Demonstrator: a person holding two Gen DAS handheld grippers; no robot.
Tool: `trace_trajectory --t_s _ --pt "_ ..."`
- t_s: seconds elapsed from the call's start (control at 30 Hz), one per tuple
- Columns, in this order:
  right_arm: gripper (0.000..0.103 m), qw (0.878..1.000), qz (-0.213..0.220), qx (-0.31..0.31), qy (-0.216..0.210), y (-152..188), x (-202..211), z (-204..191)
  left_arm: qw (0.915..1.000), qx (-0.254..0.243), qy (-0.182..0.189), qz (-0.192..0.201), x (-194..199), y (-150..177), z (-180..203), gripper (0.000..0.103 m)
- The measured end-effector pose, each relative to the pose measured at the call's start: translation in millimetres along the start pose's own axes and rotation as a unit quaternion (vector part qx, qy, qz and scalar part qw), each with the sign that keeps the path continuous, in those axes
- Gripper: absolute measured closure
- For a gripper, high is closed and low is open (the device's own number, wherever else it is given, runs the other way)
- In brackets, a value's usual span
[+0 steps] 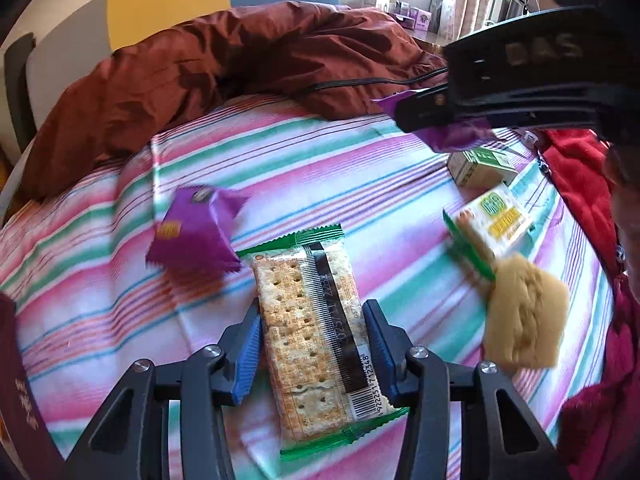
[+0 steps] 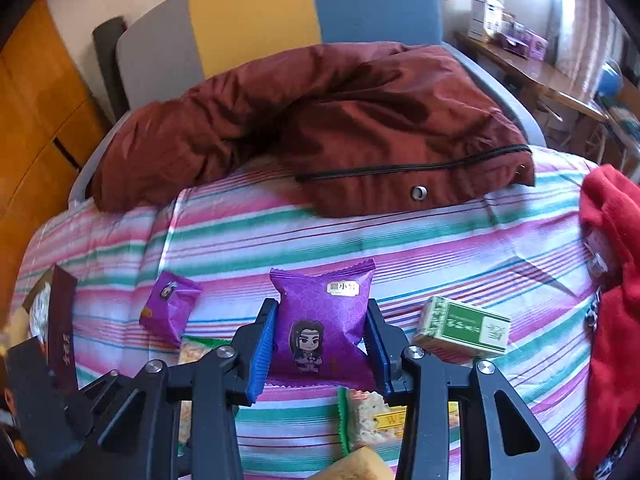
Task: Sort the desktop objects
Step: 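Lift both packets and carry them toward the gold tray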
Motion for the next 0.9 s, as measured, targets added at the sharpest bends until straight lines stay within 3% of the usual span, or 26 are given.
trace_trajectory --t_s 0.4,0.9 --pt "0.061 0.998 -0.012 0.052 0.011 13 -9 -26 0.9986 0.039 -0.023 0.027 27 24 -22 0.055" --pt "0.061 0.995 0.005 0.096 -0.004 16 -4 -50 0.991 0.074 -0.051 0.099 106 25 -60 0.055"
Point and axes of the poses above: each gripper's, at about its wrist camera, not at the fingertips, and x roughly against the way its jaws point, z to its right, y to its underside, the point moved 10 cm from there along -x, roughly the way its jaws point, and after that the axes turned 6 degrees about -z, right-handed, at the moved point
